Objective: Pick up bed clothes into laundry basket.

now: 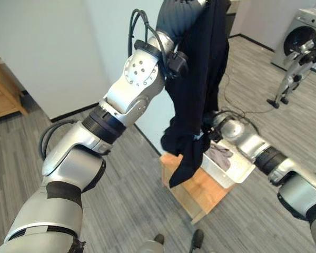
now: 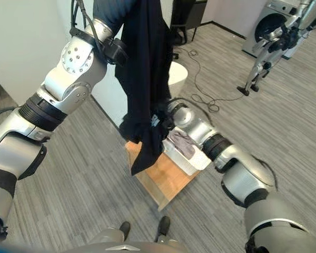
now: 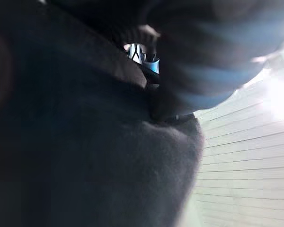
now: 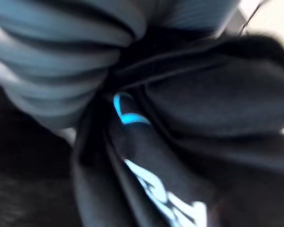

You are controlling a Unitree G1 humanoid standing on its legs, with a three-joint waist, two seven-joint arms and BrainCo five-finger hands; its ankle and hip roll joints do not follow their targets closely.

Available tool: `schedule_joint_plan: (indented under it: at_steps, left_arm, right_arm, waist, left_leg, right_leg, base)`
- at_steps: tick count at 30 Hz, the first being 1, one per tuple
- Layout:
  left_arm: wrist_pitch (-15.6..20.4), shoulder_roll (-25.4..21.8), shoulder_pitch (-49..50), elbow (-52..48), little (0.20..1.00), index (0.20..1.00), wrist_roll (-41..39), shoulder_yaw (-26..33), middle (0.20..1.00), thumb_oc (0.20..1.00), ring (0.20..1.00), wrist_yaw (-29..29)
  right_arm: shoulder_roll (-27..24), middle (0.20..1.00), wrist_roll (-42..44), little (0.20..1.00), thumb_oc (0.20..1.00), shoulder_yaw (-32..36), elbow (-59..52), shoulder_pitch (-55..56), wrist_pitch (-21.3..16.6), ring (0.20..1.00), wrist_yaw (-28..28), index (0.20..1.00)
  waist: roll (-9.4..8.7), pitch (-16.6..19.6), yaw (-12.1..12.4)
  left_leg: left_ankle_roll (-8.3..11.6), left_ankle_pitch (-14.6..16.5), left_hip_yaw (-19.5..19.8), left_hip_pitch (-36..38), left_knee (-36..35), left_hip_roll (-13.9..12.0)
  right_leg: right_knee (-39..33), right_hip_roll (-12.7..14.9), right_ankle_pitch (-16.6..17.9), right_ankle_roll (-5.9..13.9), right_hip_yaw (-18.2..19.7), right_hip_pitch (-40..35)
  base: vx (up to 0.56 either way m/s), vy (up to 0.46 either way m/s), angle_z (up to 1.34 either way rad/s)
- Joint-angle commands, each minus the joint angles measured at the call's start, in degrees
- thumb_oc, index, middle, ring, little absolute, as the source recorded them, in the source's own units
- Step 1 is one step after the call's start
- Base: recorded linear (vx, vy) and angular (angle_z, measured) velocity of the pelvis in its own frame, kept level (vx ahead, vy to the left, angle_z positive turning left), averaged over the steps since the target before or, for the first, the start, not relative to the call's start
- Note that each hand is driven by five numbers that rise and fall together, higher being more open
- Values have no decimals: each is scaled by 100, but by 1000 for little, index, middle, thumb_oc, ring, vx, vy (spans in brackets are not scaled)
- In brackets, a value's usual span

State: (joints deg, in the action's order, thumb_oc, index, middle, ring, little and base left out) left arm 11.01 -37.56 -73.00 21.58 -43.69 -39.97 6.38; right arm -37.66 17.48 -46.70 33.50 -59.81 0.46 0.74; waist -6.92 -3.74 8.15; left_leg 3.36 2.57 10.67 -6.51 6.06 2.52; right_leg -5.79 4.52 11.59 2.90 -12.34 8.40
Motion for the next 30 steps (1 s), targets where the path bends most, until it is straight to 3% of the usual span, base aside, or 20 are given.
schedule_joint_plan:
  at_steps: [1,6,8,9,10,13,17,23,27,30]
  left_arm:
    - [-93,-469,-178,318,1000,1000,408,-249,1000,1000,1000,-334]
    - [-392,-1790,356,-584,1000,1000,286,-926,1000,1000,1000,-1106]
    - [-413,-2629,419,-1373,1000,1000,227,-1408,1000,1000,1000,-1530]
    - [-388,-2945,636,-1701,1000,1000,88,-1313,1000,1000,1000,-1491]
    - [-431,-3599,1017,-2322,1000,1000,25,-1453,1000,1000,1000,-1799]
    - [-444,-4030,1602,-2726,1000,1000,-237,-1257,1000,1000,1000,-1904]
    - [-710,-4618,3094,-3108,1000,1000,-269,-775,1000,1000,1000,-2238]
    - [-884,-4764,5187,-3144,1000,1000,-115,482,1000,1000,1000,-2498]
    - [-913,-4398,7145,-3059,1000,1000,32,1757,1000,1000,1000,-2591]
    - [-907,-4192,7785,-3034,1000,1000,41,2166,1000,1000,1000,-2615]
  right_arm:
    - [-355,200,163,200,200,253,56,-1029,-444,200,-172,200]
    - [-1035,200,177,200,200,174,-113,-1275,-516,200,-151,200]
    - [-1299,200,144,200,200,13,-103,-1398,-564,200,-102,200]
    - [-1371,200,138,200,200,-7,-81,-1413,-583,200,-101,200]
    - [-1612,200,135,200,200,-171,60,-1496,-635,200,-41,200]
    - [-1763,200,77,200,200,-393,236,-1642,-672,200,14,200]
    - [-1891,200,34,200,200,-870,837,-2008,-648,200,134,200]
    - [-2001,200,114,200,200,-1139,1234,-2193,-626,200,309,200]
    - [-2125,200,-101,200,200,-1915,1682,-2585,-565,200,722,200]
    - [-2110,200,-144,200,200,-2147,1938,-2747,-551,200,827,200]
  waist:
    - [223,22,103]
    - [242,-13,140]
    - [244,-23,180]
    - [221,-36,201]
    - [179,-55,262]
    - [131,-80,324]
    - [77,-147,433]
    - [74,-168,544]
    - [36,-199,604]
    - [30,-233,636]
  left_leg:
    - [-149,-387,-160,434,-1106,-85]
    - [-123,-412,-209,405,-1106,-105]
    - [-112,-416,-225,398,-1106,-112]
    - [-105,-416,-235,404,-1106,-119]
    - [-86,-419,-250,403,-1106,-134]
    - [-75,-422,-254,406,-1106,-149]
    - [-53,-425,-274,410,-1106,-177]
    - [-46,-421,-282,408,-1106,-201]
    - [-34,-426,-277,385,-1106,-207]
    - [-34,-441,-265,348,-1106,-207]
  right_leg:
    - [79,80,-828,541,-216,-805]
    - [79,73,-805,553,-237,-768]
    - [79,65,-788,560,-233,-748]
    - [79,59,-787,559,-228,-748]
    - [79,51,-780,555,-235,-739]
    - [79,43,-779,551,-252,-744]
    - [79,30,-780,546,-280,-751]
    - [79,28,-798,552,-296,-767]
    - [79,43,-814,547,-328,-766]
    - [79,50,-814,550,-350,-747]
  base:
    - [-9,-7,-19]
    - [-13,-10,-9]
    - [0,0,0]
    - [-4,-43,-4]
    - [1,-36,-2]
    - [5,-31,5]
    - [7,-34,1]
    - [3,-6,0]
    - [0,0,0]
    - [0,0,0]
